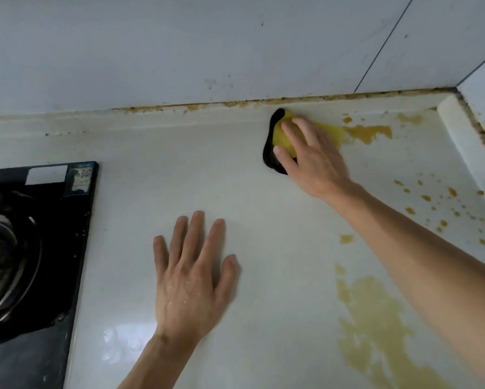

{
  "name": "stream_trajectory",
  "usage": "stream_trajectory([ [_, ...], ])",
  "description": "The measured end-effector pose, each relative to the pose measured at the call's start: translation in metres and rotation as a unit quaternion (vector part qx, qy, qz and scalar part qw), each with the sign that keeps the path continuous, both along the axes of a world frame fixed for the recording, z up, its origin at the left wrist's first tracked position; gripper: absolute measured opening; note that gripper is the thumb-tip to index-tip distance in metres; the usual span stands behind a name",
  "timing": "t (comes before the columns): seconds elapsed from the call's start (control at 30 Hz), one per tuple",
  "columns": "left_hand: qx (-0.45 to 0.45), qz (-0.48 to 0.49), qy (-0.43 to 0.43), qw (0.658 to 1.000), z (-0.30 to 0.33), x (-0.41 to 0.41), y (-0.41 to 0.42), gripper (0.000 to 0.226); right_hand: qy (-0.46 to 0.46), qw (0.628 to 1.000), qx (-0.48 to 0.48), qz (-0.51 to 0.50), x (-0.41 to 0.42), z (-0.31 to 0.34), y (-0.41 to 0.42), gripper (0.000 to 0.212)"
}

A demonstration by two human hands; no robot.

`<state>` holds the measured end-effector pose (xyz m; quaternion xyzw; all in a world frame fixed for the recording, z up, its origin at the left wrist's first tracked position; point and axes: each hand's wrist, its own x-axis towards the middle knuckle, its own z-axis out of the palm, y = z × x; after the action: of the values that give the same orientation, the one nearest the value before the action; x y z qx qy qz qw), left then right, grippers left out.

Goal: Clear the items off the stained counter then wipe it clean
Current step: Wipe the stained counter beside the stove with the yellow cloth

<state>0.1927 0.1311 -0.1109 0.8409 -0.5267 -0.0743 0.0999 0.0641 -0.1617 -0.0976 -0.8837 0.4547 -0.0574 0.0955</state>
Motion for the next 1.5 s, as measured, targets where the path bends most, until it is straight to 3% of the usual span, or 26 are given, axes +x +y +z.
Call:
stream_trajectory([
  [0.07, -0.002, -0.002, -0.004, 1.000, 0.000, -0.002, 0.000, 0.061, 0.008, 0.996, 0.020, -0.083, -0.024, 0.002, 0.003, 0.066],
  [0.13, 0.002, -0.004, -0.007, 1.000, 0.001, -0.003, -0.002, 0.061, 0.038, 0.993, 0.039, -0.104, -0.030, 0.003, 0.018, 0.068],
  [0.27, 0.004, -0.002, -0.011, 1.000, 0.001, -0.003, -0.003, 0.062, 0.042, 0.998, 0.053, -0.007, -0.001, 0.000, 0.058, 0.065],
  [0.37, 0.002, 0.001, -0.007, 1.000, -0.001, -0.002, -0.002, 0.063, 0.044, 0.997, 0.050, 0.033, 0.019, -0.002, 0.041, 0.064],
  [0.6, 0.000, 0.000, 0.003, 1.000, 0.002, -0.002, 0.000, 0.063, 0.044, 0.997, 0.025, -0.051, -0.022, -0.001, -0.014, 0.064],
  [0.8, -0.010, -0.003, -0.004, 1.000, 0.002, -0.001, -0.001, 0.063, 0.037, 0.971, 0.060, -0.227, -0.056, 0.000, -0.023, 0.072],
  [0.87, -0.004, -0.003, -0.007, 1.000, 0.003, -0.001, -0.003, 0.061, 0.040, 0.966, 0.070, -0.245, -0.063, -0.001, -0.016, 0.074],
  [1.0, 0.014, -0.009, -0.013, 1.000, 0.007, -0.002, -0.004, 0.060, 0.050, 0.976, 0.075, -0.198, -0.039, 0.000, 0.004, 0.068],
  [1.1, 0.012, -0.008, -0.010, 1.000, 0.010, -0.004, -0.006, 0.058, 0.051, 0.991, 0.065, -0.106, -0.021, 0.002, 0.033, 0.064],
  [1.2, 0.010, -0.008, -0.009, 1.000, 0.012, -0.005, -0.005, 0.057, 0.053, 0.997, 0.044, 0.032, -0.052, -0.002, 0.087, 0.065],
  [1.27, 0.001, -0.002, -0.003, 1.000, 0.012, -0.005, -0.005, 0.058, 0.072, 0.994, 0.033, 0.073, -0.096, -0.003, 0.102, 0.064],
  [1.37, 0.004, -0.002, -0.007, 1.000, 0.013, -0.007, -0.007, 0.054, 0.088, 0.994, 0.059, -0.010, -0.130, 0.003, 0.074, 0.063],
  [1.5, 0.007, -0.014, -0.022, 1.000, 0.014, -0.006, -0.010, 0.045, 0.060, 0.987, 0.082, -0.122, -0.091, 0.003, 0.070, 0.063],
])
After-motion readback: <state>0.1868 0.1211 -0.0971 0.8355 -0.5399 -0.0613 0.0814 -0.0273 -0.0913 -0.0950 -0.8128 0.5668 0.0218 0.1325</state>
